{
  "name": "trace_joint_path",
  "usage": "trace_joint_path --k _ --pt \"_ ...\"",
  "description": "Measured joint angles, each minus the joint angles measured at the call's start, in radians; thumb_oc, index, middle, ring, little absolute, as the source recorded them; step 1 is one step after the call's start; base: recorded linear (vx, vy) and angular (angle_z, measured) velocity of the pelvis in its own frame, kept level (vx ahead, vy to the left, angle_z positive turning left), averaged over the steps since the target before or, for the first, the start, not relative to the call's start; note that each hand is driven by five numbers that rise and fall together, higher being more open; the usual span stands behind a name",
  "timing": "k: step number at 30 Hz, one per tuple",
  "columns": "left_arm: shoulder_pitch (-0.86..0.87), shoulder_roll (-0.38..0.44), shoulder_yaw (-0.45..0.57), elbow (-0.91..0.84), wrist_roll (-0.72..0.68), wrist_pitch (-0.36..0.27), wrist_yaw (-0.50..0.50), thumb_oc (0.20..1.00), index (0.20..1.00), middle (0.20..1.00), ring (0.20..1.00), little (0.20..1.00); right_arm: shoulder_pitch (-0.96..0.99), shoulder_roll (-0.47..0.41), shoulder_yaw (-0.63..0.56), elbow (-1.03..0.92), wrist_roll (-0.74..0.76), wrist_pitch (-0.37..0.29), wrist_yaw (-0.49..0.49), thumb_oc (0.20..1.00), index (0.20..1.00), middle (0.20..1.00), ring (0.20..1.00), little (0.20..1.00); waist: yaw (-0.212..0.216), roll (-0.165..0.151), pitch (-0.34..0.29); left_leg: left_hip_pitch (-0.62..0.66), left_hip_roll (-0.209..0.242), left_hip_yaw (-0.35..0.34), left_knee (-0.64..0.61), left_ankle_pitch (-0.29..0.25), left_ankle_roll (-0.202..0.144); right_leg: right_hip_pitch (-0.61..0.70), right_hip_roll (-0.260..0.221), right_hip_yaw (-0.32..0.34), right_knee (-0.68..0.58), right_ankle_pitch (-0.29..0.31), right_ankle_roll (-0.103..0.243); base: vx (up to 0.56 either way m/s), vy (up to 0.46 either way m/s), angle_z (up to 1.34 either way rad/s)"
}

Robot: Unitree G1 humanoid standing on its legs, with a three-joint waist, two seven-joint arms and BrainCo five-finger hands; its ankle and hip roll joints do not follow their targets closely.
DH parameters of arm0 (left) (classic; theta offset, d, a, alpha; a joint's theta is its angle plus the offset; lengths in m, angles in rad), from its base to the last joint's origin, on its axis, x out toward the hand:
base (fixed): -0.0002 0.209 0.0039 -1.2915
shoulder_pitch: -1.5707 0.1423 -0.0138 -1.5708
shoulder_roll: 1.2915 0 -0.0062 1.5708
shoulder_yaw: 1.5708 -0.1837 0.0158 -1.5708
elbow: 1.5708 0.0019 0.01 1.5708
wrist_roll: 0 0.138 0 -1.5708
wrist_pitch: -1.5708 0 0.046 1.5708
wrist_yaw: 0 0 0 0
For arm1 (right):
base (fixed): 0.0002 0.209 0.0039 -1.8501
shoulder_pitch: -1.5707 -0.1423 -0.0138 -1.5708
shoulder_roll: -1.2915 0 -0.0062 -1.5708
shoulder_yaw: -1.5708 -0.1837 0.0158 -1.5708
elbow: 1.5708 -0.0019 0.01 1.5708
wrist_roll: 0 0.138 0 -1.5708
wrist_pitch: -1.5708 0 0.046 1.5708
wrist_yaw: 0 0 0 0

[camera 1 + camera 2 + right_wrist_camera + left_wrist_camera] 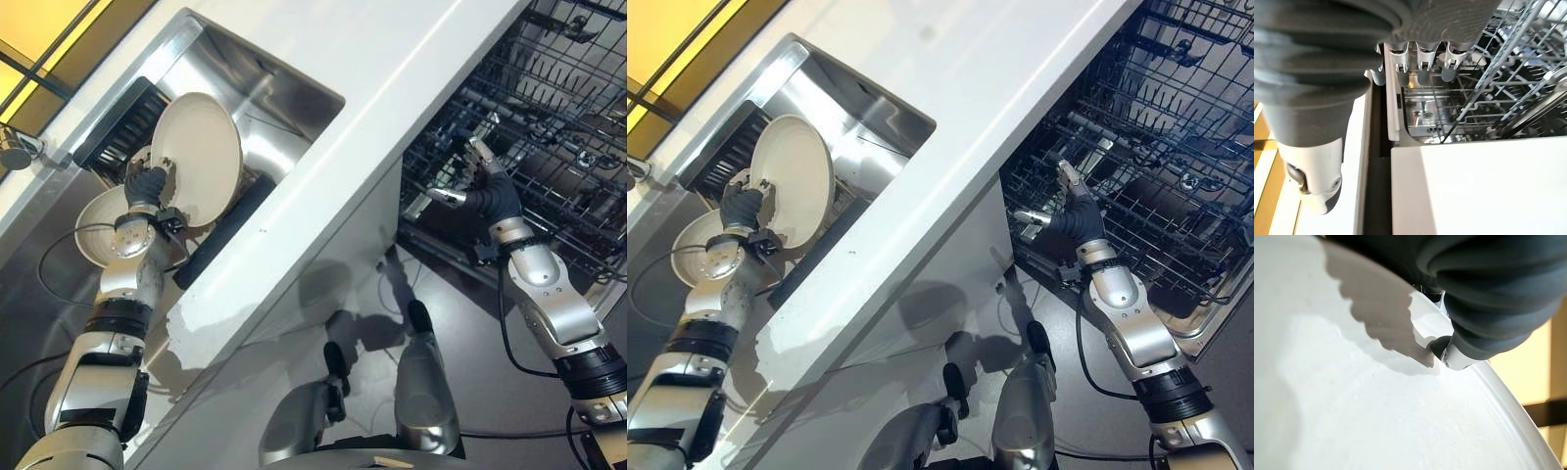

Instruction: Pick up plates and place into dishwasher.

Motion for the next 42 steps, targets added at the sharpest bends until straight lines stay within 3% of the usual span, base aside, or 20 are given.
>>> trace_joint_path --k 4,7,14,20,29,33,36,42 --pt "0.019 -0.039 0.029 -0.064 0.006 -0.088 0.065 0.200 0.200 0.200 0.200 0.200 0.009 0.022 -0.032 -0.001 -0.020 -0.030 -0.002 1.000 1.000 1.000 1.000 1.000 0.026 -0.004 -0.032 0.019 0.009 -0.012 -0.020 0.007 -0.005 0.022 0.007 -0.014 -0.012 0.000 -0.004 0.02 -0.111 0.07" --pt "0.039 -0.054 0.044 -0.071 0.018 -0.115 0.090 0.200 0.200 0.200 0.200 0.200 0.013 0.032 -0.045 -0.001 -0.022 -0.041 -0.003 1.000 1.000 1.000 1.000 1.000 0.045 -0.010 -0.077 0.051 0.018 -0.013 -0.042 0.009 -0.008 0.057 0.015 -0.024 -0.036 0.001 -0.008 0.03 -0.127 0.01" --pt "0.113 -0.052 0.085 -0.160 0.086 -0.121 0.091 0.200 0.200 0.200 0.200 0.200 0.066 0.069 -0.093 -0.019 -0.057 -0.082 -0.036 1.000 1.000 1.000 1.000 1.000 0.072 -0.076 -0.183 0.106 0.036 -0.014 -0.082 0.011 -0.012 0.126 0.029 -0.045 -0.093 0.002 -0.014 0.03 -0.125 0.04" --pt "0.175 -0.046 0.128 -0.237 0.126 -0.120 0.096 0.200 0.200 0.200 0.200 0.200 0.086 0.090 -0.151 -0.063 -0.079 -0.135 -0.068 1.000 1.000 1.000 1.000 1.000 0.081 -0.107 -0.240 0.137 0.039 -0.015 -0.107 0.012 -0.014 0.169 0.030 -0.053 -0.139 0.014 -0.013 -0.01 -0.100 0.02" --pt "0.175 -0.040 0.133 -0.320 0.390 -0.127 0.282 0.200 0.200 0.200 0.200 0.200 -0.040 0.054 -0.151 -0.204 -0.076 -0.216 -0.033 1.000 1.000 1.000 1.000 1.000 0.126 -0.149 -0.296 0.173 0.057 -0.022 -0.127 0.015 -0.022 0.223 0.048 -0.065 -0.190 0.033 -0.024 -0.03 -0.111 0.02" --pt "0.174 -0.036 0.083 -0.424 0.560 -0.138 0.374 0.200 0.200 0.200 0.200 0.200 -0.097 0.078 -0.058 -0.232 -0.056 -0.203 0.014 1.000 1.000 1.000 1.000 1.000 0.147 -0.179 -0.335 0.171 0.063 -0.041 -0.131 0.017 -0.026 0.234 0.054 -0.080 -0.208 0.036 -0.030 -0.03 -0.089 0.09" --pt "0.173 -0.038 0.002 -0.501 0.682 -0.140 0.429 0.200 0.200 0.200 0.200 0.200 -0.104 0.120 0.014 -0.232 -0.054 -0.157 0.036 1.000 1.000 1.000 1.000 1.000 0.167 -0.195 -0.362 0.172 0.067 -0.061 -0.132 0.018 -0.029 0.250 0.056 -0.097 -0.220 0.038 -0.032 -0.04 -0.076 0.15" --pt "0.152 -0.078 -0.165 -0.572 0.836 -0.135 0.481 0.200 0.200 0.200 0.200 0.200 -0.136 0.210 0.171 -0.231 -0.036 -0.097 0.036 1.000 1.000 1.000 1.000 1.000 0.187 -0.205 -0.371 0.181 0.068 -0.075 -0.132 0.019 -0.031 0.271 0.056 -0.112 -0.226 0.038 -0.033 -0.04 -0.057 0.08"
